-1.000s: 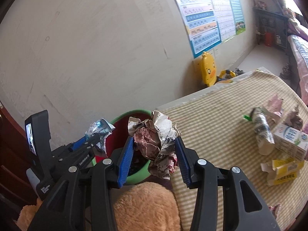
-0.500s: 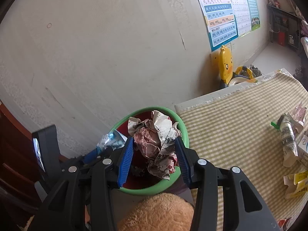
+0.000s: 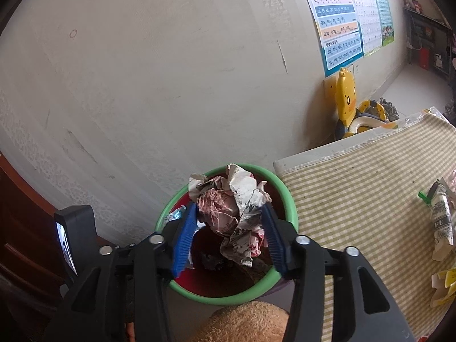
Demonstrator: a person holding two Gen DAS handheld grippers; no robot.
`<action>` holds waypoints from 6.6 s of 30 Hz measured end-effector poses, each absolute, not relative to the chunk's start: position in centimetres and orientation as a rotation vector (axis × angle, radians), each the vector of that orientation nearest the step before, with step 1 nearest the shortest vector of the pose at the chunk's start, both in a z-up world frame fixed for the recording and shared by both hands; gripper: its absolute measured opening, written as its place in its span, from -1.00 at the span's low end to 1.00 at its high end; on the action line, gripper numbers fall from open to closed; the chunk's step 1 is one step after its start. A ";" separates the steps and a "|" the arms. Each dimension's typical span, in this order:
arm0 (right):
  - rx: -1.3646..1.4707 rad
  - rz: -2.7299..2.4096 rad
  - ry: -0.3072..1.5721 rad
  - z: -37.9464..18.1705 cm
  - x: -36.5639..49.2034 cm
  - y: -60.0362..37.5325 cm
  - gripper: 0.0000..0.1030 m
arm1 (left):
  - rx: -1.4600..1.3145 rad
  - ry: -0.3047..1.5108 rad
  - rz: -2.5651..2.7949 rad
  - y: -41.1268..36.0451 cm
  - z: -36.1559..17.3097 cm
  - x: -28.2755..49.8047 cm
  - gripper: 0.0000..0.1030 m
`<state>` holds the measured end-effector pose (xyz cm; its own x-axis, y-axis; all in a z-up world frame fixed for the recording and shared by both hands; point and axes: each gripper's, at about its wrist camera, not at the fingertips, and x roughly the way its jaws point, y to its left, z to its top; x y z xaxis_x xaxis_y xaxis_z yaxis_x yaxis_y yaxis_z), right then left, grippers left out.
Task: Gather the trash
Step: 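Open the left tool over the bucket while the right tool releases the crumpled foil, then grasp the white paper cup with the left tool while the right tool grasps the pink carton, then carry the cup and pink carton over the bucket and open both tools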
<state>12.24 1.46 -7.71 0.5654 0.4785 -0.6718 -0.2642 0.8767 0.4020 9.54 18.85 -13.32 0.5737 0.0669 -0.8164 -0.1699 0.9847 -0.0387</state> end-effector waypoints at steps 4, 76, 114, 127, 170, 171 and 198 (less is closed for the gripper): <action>0.298 0.439 0.856 -7.6 12.1 1.1 0.26 | -0.132 0.947 0.142 19.1 -13.4 9.4 0.14; 0.621 0.023 0.960 -16.5 -9.3 -26.9 -0.21 | 0.178 1.179 -0.392 -20.3 -17.5 15.8 -0.36; 0.576 -0.045 1.077 -18.8 -7.0 -25.8 0.06 | 0.126 0.965 -0.345 -8.0 -10.5 4.9 -0.30; 0.470 -0.058 1.080 -17.8 -6.6 -23.9 -0.57 | 0.102 0.873 -0.341 -4.8 -7.1 3.4 -0.29; 0.396 0.059 0.744 -3.8 -2.3 -18.0 -0.56 | 0.034 0.800 -0.257 1.3 -5.6 3.6 -0.29; 0.388 0.060 0.743 -3.7 -2.2 -17.8 -0.56 | 0.030 0.796 -0.255 1.4 -5.5 3.6 -0.29; 0.275 0.154 0.787 -3.7 2.1 -11.1 -0.55 | -0.013 0.772 -0.023 10.1 -6.0 6.1 -0.28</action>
